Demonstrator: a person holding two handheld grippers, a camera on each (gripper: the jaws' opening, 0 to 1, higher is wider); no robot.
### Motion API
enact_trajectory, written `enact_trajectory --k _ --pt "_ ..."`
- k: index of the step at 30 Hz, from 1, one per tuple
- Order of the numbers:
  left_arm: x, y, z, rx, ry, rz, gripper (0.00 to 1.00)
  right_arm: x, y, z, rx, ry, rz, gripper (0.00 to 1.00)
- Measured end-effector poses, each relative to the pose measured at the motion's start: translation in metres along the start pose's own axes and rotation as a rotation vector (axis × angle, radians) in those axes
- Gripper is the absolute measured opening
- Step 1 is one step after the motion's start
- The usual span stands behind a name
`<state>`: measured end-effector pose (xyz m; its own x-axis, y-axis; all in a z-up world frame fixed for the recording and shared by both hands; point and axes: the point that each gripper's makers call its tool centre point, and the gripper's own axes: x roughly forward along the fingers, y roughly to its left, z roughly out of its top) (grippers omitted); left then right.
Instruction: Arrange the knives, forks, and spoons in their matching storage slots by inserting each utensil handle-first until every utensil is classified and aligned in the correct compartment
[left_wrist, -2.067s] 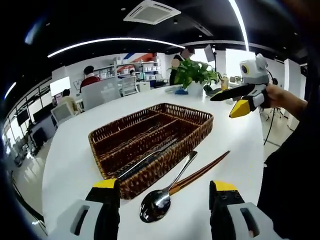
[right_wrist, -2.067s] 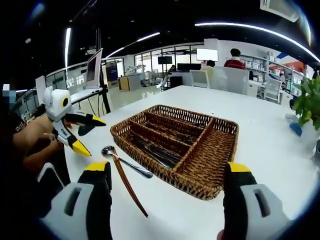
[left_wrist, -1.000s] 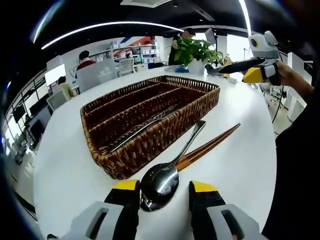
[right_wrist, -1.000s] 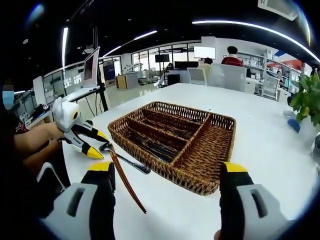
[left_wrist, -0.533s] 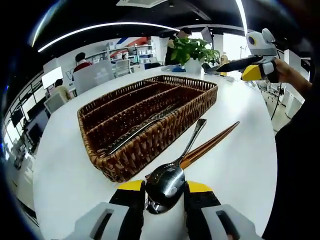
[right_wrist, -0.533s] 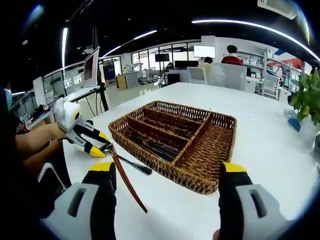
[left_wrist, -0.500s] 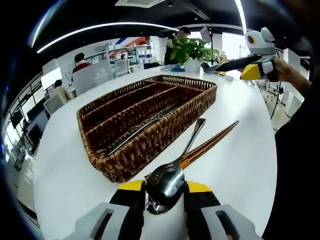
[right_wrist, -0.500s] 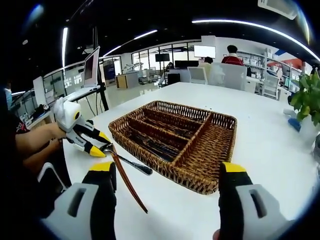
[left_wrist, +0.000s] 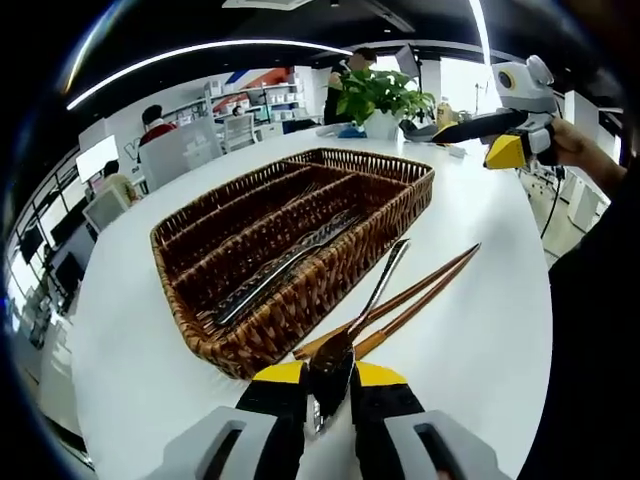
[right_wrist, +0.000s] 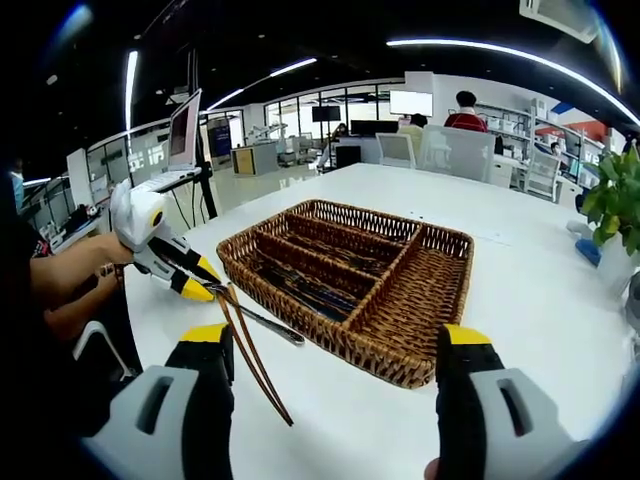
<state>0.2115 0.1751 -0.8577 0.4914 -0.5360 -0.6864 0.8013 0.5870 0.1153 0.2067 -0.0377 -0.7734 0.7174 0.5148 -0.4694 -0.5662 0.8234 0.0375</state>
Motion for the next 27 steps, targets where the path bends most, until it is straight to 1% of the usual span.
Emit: enact_trajectory --k 1,2,4,7,14,18,22,27 --pt "0.000 0.002 0.000 0.021 0.015 0.007 0.12 0.000 0.000 0.000 0.000 0.000 -0.001 0.84" --pt "0.000 0.003 -0.001 0.071 0.039 0.013 0.10 0.000 -0.001 0.000 -0.002 0.000 -0.003 0.84" --pt "0.001 0.004 0.000 0.124 0.062 0.015 0.07 -0.001 -0.002 -0.001 -0.005 0.002 -0.006 0.84" --pt "0.002 0.007 0.002 0.211 0.080 0.029 0.03 -0.001 -0.002 -0.002 -0.011 0.006 -0.009 0.83" --pt "0.004 0.004 0.004 0.245 0.083 0.013 0.02 -0.001 -0.001 0.001 -0.010 -0.004 -0.008 0.84" --pt "0.003 0.005 0.003 0.246 0.088 0.010 0.01 -0.003 -0.002 0.005 -0.008 -0.017 -0.010 0.85" --pt "0.001 0.003 0.002 0.222 0.094 -0.002 0.01 -0.004 -0.002 0.008 -0.007 -0.027 -0.013 0.88" --pt "-0.001 0.007 0.002 0.203 0.084 -0.011 0.01 -0.004 -0.001 0.010 -0.012 -0.032 -0.013 0.90"
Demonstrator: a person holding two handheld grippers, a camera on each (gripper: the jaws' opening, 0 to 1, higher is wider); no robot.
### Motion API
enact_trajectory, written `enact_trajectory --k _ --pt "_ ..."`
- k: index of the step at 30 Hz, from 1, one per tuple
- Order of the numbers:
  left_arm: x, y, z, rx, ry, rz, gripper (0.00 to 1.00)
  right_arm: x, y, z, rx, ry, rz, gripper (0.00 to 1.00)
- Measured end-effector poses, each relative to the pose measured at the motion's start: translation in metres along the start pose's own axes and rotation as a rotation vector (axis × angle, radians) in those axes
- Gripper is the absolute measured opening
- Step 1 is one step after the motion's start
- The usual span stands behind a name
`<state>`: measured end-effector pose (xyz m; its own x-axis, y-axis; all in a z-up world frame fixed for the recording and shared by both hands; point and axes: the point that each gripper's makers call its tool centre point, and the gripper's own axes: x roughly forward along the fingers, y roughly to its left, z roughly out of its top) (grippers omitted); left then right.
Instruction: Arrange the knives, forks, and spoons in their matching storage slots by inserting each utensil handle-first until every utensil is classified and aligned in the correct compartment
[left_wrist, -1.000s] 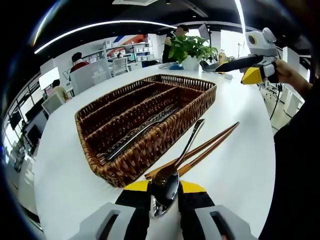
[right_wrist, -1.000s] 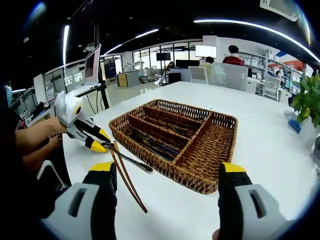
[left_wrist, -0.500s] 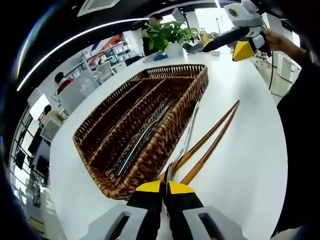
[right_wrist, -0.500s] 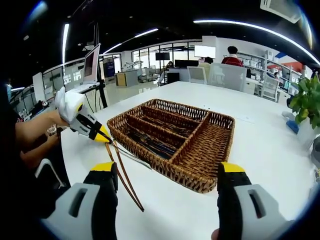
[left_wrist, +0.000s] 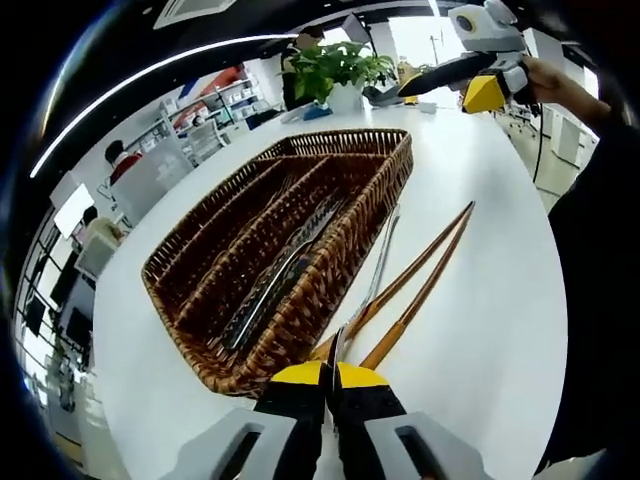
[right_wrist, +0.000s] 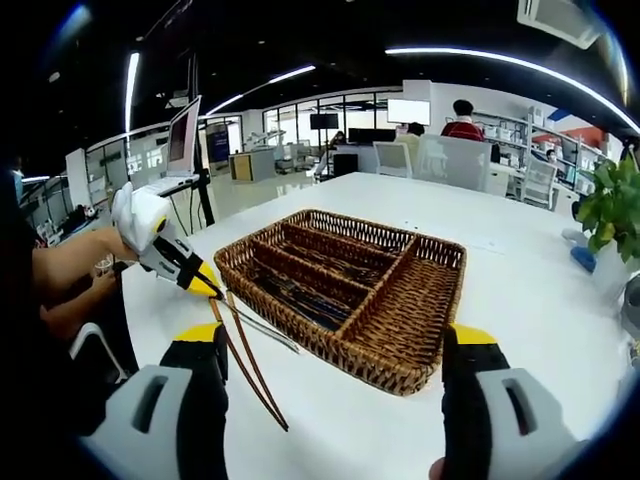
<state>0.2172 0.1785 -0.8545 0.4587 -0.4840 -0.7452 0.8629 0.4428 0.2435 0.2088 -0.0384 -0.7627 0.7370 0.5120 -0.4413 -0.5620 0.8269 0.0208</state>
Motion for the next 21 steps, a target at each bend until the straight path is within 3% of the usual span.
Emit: enact_trajectory --k 16,21 --pt "-0.016 0.001 0.017 0.001 -0.047 -0.016 0.00 -0.001 0.001 0.000 -0.021 0.009 -0.003 0.91" --pt "-0.025 -0.003 0.029 -0.011 -0.087 -0.045 0.00 -0.002 0.000 0.007 -0.018 -0.015 -0.010 0.96"
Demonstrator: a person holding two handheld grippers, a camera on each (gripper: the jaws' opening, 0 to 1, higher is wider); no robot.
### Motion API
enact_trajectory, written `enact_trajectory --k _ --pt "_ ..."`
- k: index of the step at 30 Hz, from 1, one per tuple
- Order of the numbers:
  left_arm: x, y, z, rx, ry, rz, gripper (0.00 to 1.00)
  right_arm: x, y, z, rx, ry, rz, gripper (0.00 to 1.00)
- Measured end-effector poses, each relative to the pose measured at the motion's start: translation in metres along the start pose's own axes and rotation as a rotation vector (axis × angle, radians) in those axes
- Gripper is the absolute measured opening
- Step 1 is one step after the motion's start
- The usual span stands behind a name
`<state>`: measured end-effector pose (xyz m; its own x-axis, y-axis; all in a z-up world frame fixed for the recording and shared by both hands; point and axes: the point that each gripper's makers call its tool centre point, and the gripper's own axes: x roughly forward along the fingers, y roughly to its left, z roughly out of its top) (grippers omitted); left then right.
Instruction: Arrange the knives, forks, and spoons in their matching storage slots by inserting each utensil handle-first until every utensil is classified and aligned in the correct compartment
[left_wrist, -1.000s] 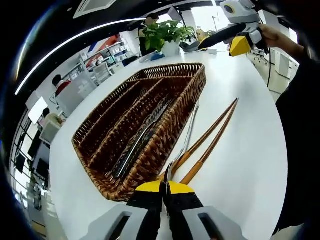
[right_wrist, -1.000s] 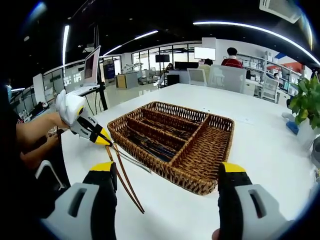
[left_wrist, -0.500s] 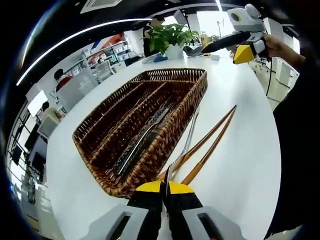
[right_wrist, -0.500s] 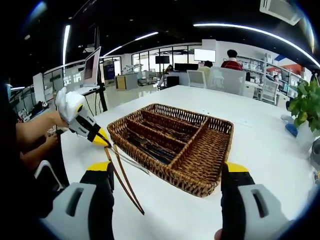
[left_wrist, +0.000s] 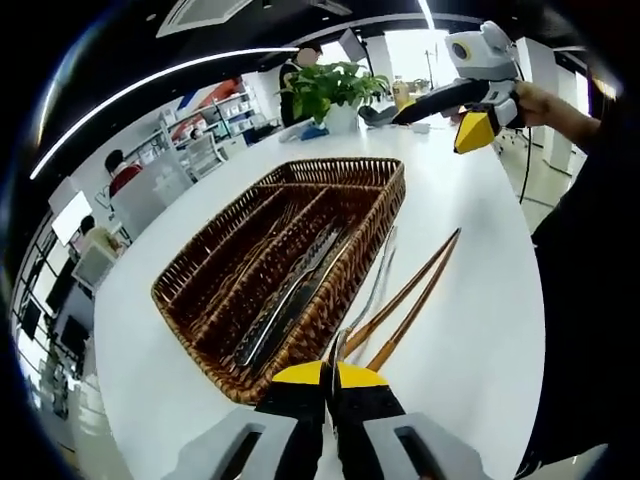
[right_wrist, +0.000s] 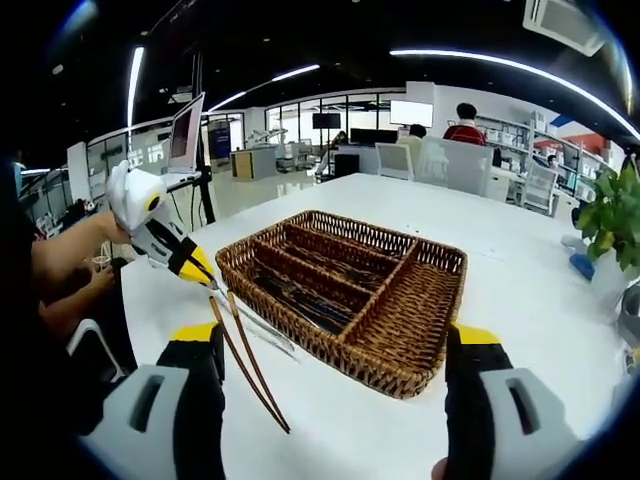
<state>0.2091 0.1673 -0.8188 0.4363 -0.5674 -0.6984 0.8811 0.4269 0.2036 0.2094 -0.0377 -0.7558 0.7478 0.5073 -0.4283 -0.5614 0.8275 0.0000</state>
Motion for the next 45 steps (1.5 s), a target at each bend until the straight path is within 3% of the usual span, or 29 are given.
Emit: enact_trajectory --k 10,14,22,27,36,45 --pt "-0.013 0.008 0.023 -0.029 -0.051 -0.017 0.00 -0.002 0.004 0.004 -0.012 -0.009 0.002 1.00" --pt "-0.022 0.021 0.037 -0.028 -0.058 -0.015 0.00 -0.004 0.003 0.006 -0.019 -0.011 0.003 1.00" --pt "-0.031 0.042 0.045 -0.015 -0.038 -0.010 0.00 -0.005 0.002 0.007 -0.026 -0.004 -0.003 1.00" --pt "-0.033 0.072 0.063 0.000 -0.039 -0.008 0.00 -0.005 0.002 0.009 -0.042 0.001 -0.009 1.00" --pt "-0.008 0.124 0.085 0.012 -0.032 0.013 0.00 -0.004 0.002 0.005 -0.057 0.020 -0.010 1.00" --pt "0.029 0.146 0.088 0.002 -0.009 -0.014 0.00 -0.004 0.001 0.004 -0.059 0.024 -0.020 1.00"
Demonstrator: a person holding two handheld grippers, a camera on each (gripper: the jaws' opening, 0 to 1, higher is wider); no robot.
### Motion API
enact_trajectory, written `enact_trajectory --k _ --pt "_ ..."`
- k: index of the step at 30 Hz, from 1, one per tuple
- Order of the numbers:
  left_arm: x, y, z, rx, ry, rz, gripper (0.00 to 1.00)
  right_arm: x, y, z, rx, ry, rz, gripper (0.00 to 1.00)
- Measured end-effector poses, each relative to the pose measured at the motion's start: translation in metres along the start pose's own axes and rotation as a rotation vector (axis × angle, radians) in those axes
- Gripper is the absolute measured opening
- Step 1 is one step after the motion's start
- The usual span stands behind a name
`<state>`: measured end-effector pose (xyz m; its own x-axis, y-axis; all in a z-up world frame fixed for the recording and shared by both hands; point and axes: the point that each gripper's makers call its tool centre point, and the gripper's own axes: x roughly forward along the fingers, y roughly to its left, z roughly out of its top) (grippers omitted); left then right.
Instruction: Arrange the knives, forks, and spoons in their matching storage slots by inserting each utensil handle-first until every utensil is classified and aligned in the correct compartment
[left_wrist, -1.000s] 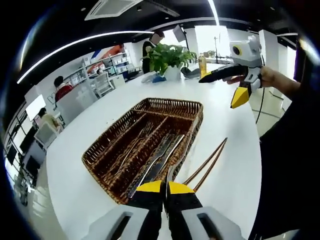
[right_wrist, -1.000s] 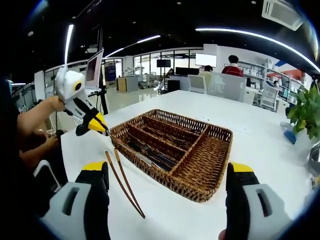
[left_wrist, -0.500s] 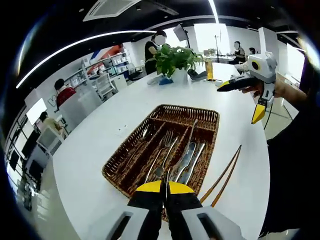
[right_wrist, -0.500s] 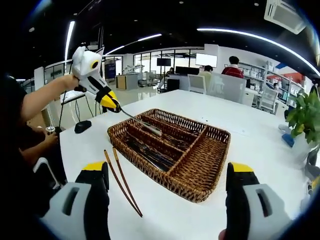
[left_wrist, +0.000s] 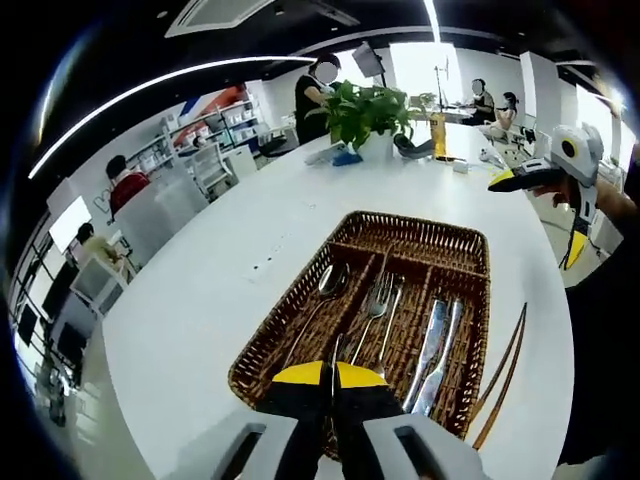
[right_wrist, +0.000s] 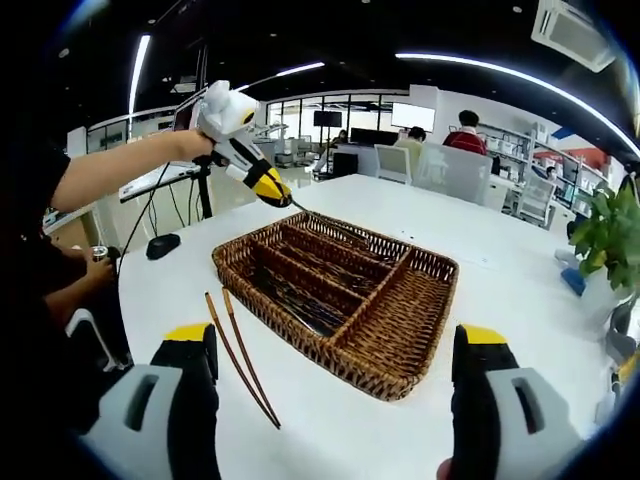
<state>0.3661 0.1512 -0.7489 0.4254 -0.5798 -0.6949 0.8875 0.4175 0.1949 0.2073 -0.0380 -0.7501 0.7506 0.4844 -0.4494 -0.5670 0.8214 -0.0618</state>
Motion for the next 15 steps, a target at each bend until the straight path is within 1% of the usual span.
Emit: enact_trajectory --k 2,4,9,13,14,15 --pt "0.008 0.004 -0.003 -0.009 0.020 -0.014 0.00 0.001 0.002 0.000 -0.005 0.003 0.004 1.00" --pt "0.017 0.012 -0.006 -0.019 0.039 -0.019 0.00 0.001 0.003 0.000 -0.007 0.003 0.005 1.00" --pt "0.032 0.027 -0.003 -0.048 0.035 -0.030 0.00 0.003 0.006 -0.003 -0.012 0.017 0.007 1.00" --pt "0.047 0.041 -0.003 -0.050 0.040 -0.029 0.00 0.001 0.004 -0.004 -0.017 0.026 -0.001 1.00" --pt "0.053 0.044 -0.004 -0.071 0.044 -0.041 0.00 0.001 0.004 -0.005 -0.018 0.027 -0.005 1.00" --pt "0.056 0.045 -0.004 -0.067 0.045 -0.044 0.00 0.000 0.003 -0.004 -0.019 0.027 -0.008 1.00"
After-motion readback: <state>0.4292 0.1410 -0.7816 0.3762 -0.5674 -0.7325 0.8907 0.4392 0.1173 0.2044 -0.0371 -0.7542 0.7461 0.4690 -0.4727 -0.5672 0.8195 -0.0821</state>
